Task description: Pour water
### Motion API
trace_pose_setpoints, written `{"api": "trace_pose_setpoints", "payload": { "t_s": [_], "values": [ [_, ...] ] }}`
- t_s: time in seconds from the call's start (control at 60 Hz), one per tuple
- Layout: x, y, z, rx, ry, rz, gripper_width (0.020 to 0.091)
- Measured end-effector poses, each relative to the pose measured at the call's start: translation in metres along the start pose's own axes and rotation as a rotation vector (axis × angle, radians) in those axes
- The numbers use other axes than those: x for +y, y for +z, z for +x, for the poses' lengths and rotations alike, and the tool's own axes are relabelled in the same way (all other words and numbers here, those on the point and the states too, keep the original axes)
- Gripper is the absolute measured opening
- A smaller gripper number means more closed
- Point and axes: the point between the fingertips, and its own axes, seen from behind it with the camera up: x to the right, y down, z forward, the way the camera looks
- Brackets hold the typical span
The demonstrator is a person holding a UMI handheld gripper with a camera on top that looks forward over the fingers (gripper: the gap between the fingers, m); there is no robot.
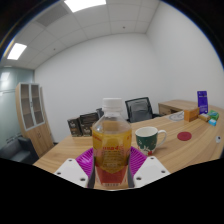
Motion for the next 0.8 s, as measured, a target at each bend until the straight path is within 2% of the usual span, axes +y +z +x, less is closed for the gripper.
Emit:
{"api": "trace_pose_setpoints", "payload": {
  "t_s": [0.067,0.167,0.317,0.5,0.617,0.8],
  "values": [
    [-0.024,0.029,-0.004,-0.039,0.189,0.025,0.0454],
    [-0.063,0.067,-0.018,-0.174,0.581,0.062,0.0453],
    [-0.088,0.105,-0.016,-0.327,1.208,0.047,0.0454],
    [-0.094,0.125,0.009,-0.375,1.676,0.083,0.0453],
    [-0.096,0.136,0.015,-0.41,1.798,0.111,0.0453],
    [-0.104,0.133,0.012,-0.446,1.882,0.076,0.0455]
  ]
}}
